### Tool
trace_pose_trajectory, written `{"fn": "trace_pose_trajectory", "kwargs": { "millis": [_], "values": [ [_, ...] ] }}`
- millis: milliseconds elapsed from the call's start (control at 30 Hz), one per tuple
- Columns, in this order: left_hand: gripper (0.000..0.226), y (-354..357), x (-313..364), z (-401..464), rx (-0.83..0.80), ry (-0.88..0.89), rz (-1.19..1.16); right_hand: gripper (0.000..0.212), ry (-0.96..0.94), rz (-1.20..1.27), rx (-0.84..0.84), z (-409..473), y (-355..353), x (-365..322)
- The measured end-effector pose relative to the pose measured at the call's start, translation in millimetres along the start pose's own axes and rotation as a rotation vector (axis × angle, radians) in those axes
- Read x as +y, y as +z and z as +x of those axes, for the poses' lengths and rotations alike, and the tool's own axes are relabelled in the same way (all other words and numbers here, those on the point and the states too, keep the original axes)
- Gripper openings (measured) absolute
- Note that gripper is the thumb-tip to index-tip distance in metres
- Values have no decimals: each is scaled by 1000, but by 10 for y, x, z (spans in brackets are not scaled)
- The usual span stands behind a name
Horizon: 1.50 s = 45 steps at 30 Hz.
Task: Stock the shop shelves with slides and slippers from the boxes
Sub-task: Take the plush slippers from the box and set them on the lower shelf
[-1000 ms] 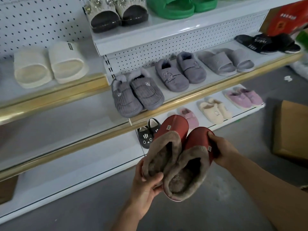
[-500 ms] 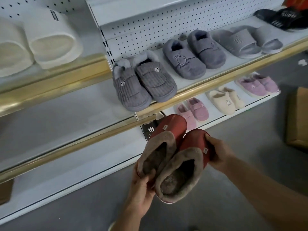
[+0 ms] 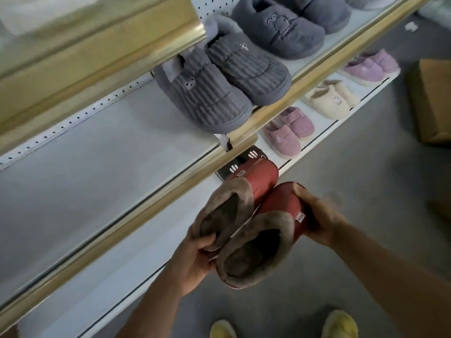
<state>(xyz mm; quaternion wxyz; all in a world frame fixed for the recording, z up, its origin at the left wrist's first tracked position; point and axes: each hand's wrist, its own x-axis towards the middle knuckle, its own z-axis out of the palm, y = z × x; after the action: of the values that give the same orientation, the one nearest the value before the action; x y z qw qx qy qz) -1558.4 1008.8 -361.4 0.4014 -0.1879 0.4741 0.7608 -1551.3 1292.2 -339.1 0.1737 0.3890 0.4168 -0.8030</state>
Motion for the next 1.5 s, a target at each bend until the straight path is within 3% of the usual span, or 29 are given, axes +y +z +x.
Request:
{"fn": "trace_pose_trajectory", "kwargs": {
  "millis": [67, 300, 600, 667, 867, 1067, 1200, 1300, 1400, 1500],
  "values": [
    [52, -211, -7, 74, 28, -40, 14, 66, 22, 56, 54, 169, 48, 245],
    [62, -1009, -306, 459, 126, -112, 18, 27, 80, 180, 174, 778, 124, 1041],
    [67, -2000, -603, 1229, 228, -185, 112, 14, 120, 251, 380, 1742, 148, 2001],
    [71, -2146, -626, 1386, 217, -188, 142, 18, 127, 259, 381, 1907, 134, 2176],
    [54, -2443, -610, 1813, 242, -171, 198, 19, 150, 327, 338, 2201, 93, 2580],
    [43, -2576, -409, 2022, 375, -208, 282, 15, 156, 380, 287, 2351, 271, 2889],
    [18, -2612, -216, 2133, 576, -22, 450, 7, 162, 439, 238, 2387, 455, 3089],
    [33, -2673, -59, 2224, 686, 154, 526, 17, 209, 519, 204, 2390, 655, 3187],
    [49, -2689, -86, 2146, 907, 290, 694, 21, 235, 568, 192, 2409, 899, 3252],
    [61, -2710, -445, 1905, 1069, 323, 687, 19, 272, 555, 210, 2421, 1110, 3260]
  ]
}}
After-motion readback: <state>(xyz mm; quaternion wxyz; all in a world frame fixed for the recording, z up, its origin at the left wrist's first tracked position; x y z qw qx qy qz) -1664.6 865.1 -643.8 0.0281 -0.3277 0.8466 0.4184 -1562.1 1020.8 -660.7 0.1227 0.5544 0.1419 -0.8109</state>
